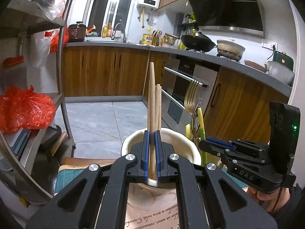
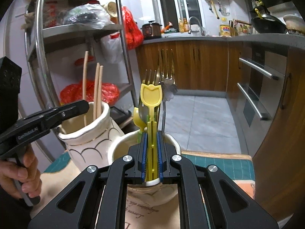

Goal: Organize utensils

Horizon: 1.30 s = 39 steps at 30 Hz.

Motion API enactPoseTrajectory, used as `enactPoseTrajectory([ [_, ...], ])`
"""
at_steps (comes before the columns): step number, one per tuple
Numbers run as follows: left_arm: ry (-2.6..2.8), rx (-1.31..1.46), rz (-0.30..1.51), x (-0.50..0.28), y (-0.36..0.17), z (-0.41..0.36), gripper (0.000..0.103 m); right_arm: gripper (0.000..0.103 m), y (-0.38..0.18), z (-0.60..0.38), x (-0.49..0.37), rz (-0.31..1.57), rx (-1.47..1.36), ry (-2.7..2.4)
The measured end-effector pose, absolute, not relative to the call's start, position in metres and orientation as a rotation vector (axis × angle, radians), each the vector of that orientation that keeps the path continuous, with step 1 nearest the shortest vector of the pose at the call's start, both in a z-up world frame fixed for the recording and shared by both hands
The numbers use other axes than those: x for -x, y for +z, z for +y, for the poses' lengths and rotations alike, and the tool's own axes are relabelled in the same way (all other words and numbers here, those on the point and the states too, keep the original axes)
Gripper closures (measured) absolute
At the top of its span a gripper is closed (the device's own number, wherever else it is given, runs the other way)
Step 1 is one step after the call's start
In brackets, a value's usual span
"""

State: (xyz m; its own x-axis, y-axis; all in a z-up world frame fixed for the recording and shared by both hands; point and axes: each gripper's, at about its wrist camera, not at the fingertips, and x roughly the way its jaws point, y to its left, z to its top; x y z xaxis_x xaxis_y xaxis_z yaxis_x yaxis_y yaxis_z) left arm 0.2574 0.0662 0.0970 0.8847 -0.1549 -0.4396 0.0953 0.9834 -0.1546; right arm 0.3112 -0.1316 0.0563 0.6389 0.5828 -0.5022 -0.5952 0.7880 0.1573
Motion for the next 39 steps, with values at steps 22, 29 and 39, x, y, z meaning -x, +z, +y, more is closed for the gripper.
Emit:
enactPoseTrajectory([
  [22, -0.133, 0.095, 0.467, -0.252, 0.097, 0.063, 0.097, 0.079, 0.064, -0.138, -0.306, 0.531, -0.005, 0.698],
  [29, -0.125, 0.094, 0.438, -0.24, 0.1, 0.065, 0.07, 0.059, 0.072, -0.151, -0.293, 0.46, -0.029, 0.706],
  [39, -0.13, 0.106, 0.372, -0.209, 0.106, 0.069, 0.05, 0.043, 0.071, -0.165, -0.271, 0.41, -0.026, 0.699],
])
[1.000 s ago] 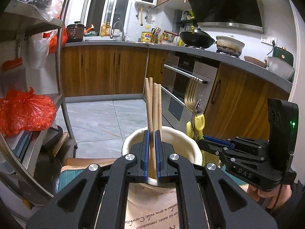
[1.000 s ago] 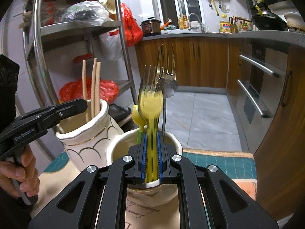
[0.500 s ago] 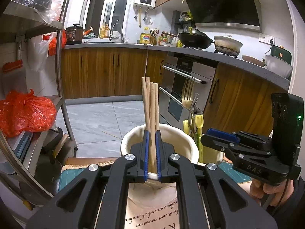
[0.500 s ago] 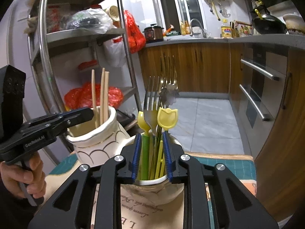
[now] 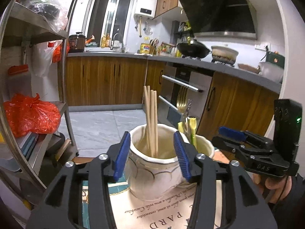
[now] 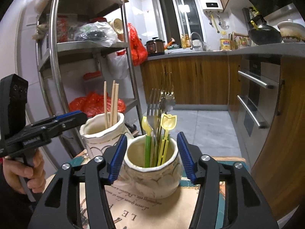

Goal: Organize utensils

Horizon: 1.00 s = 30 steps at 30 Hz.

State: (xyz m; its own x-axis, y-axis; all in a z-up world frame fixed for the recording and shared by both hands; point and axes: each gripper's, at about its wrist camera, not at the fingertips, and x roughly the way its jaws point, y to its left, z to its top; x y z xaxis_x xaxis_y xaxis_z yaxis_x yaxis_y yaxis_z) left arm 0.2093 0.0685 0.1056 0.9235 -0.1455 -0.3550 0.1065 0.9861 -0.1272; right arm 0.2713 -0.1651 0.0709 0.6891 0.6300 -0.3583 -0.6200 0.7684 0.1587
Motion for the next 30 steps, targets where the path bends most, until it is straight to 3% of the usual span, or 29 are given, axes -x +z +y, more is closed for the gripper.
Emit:
enactPoseTrajectory([
  [1, -0.128, 0.109, 0.354, -0.204, 0.106, 0.069, 0.048, 0.041, 0.07, -0.166, -0.269, 0.406, -0.024, 0.696],
  [6, -0.116, 0.111, 0.268, -0.178, 0.107, 0.071, 0.019, 0.03, 0.065, -0.172, -0.255, 0.384, -0.014, 0.676],
  [10, -0.091, 0.094, 0.264, -0.169, 0.104, 0.073, 0.006, 0.018, 0.06, -0.176, -0.247, 0.373, -0.001, 0.661],
  [16, -0.054, 0.11, 0.266, -0.165, 0.09, 0.076, 0.006, 0.008, 0.053, -0.184, -0.235, 0.352, -0.015, 0.635],
  [30, -0.021, 0.061, 0.273, -0.162, 0.065, 0.062, 0.006, 0.005, 0.051, -0.187, -0.221, 0.293, -0.003, 0.615],
])
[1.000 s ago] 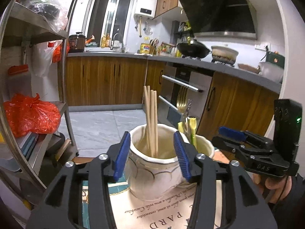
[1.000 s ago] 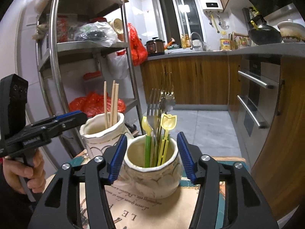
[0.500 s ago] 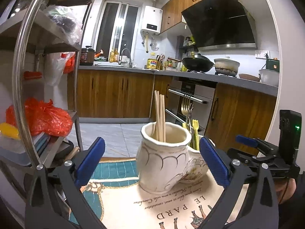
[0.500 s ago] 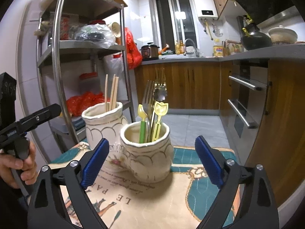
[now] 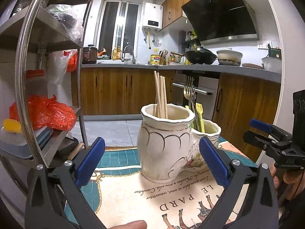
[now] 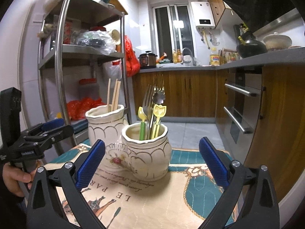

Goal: Organize utensils

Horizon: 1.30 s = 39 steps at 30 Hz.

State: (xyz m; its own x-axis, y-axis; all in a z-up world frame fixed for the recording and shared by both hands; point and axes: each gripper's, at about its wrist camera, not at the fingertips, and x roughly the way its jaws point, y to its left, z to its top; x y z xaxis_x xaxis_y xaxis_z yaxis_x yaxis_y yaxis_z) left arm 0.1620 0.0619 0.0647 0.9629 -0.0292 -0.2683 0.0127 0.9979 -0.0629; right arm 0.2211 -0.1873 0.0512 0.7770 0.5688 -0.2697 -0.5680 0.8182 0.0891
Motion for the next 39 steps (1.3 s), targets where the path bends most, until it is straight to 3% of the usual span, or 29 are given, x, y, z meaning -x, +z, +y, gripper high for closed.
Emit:
enactPoseTrajectory([
  [39, -0.015, 0.049, 0.272, -0.1615, 0.0658, 0.0591, 0.006, 0.005, 0.0505, -0.182, -0.2207, 0.303, 0.014, 0.623],
])
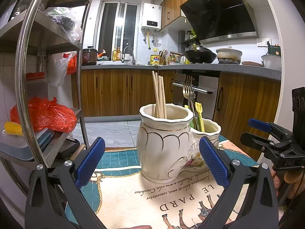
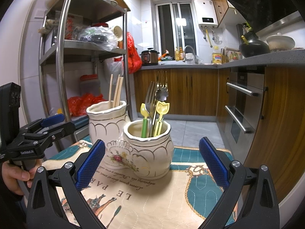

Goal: Organize utensils

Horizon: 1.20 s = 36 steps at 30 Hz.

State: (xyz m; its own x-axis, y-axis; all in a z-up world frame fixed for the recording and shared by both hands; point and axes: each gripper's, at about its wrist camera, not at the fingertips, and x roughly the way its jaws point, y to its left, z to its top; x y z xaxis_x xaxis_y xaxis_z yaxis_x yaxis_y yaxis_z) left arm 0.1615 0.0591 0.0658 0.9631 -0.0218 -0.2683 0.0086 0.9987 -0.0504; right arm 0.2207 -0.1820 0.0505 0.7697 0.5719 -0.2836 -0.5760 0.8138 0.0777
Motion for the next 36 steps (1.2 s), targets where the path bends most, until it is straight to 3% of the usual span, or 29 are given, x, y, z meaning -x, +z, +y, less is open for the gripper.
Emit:
enactPoseTrajectory([
  [36, -0.046, 0.039, 0.279, -0.1601, 0.0657, 0.0605, 0.006, 0.005, 0.0504, -0.1815, -0.2215, 0.304, 0.004, 0.628],
])
